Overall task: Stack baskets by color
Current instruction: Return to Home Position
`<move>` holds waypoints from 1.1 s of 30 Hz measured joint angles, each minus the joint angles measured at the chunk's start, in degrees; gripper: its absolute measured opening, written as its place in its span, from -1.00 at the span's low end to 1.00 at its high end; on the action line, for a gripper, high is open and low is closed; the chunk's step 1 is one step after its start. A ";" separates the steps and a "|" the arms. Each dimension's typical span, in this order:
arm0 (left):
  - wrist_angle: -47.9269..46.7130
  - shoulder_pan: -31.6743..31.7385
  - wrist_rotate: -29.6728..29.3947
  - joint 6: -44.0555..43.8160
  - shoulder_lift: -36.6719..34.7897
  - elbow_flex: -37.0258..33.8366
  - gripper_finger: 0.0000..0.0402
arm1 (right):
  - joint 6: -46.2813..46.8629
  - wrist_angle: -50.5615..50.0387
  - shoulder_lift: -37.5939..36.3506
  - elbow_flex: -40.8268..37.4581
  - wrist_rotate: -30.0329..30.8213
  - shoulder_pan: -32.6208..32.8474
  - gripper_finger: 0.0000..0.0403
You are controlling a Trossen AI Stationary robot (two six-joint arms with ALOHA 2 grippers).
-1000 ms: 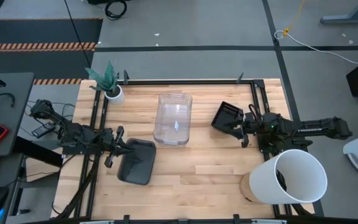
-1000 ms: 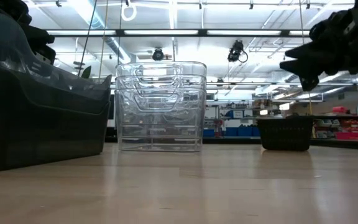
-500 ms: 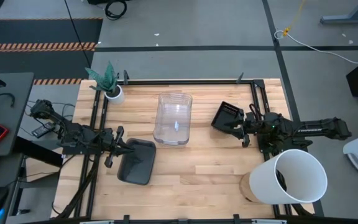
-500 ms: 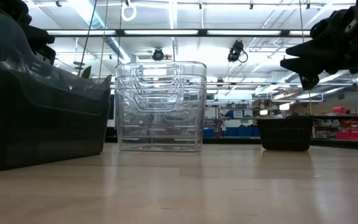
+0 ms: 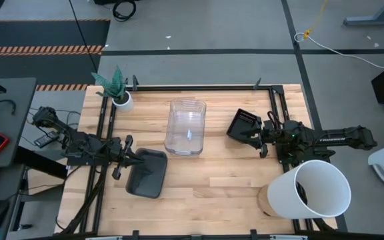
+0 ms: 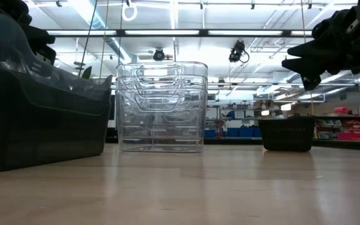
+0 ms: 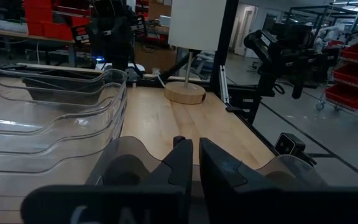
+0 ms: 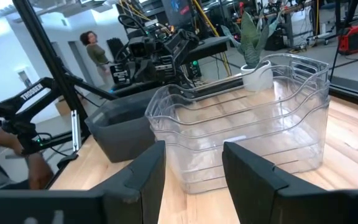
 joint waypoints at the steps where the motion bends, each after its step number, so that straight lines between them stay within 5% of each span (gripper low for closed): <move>1: 0.00 0.00 0.00 -0.01 -0.02 0.00 -0.82 | -0.01 0.01 0.00 0.00 0.00 0.00 -0.18; 33: -0.02 0.00 0.01 -0.01 0.00 0.00 -0.86 | 0.01 0.00 0.00 0.00 0.00 0.00 -0.18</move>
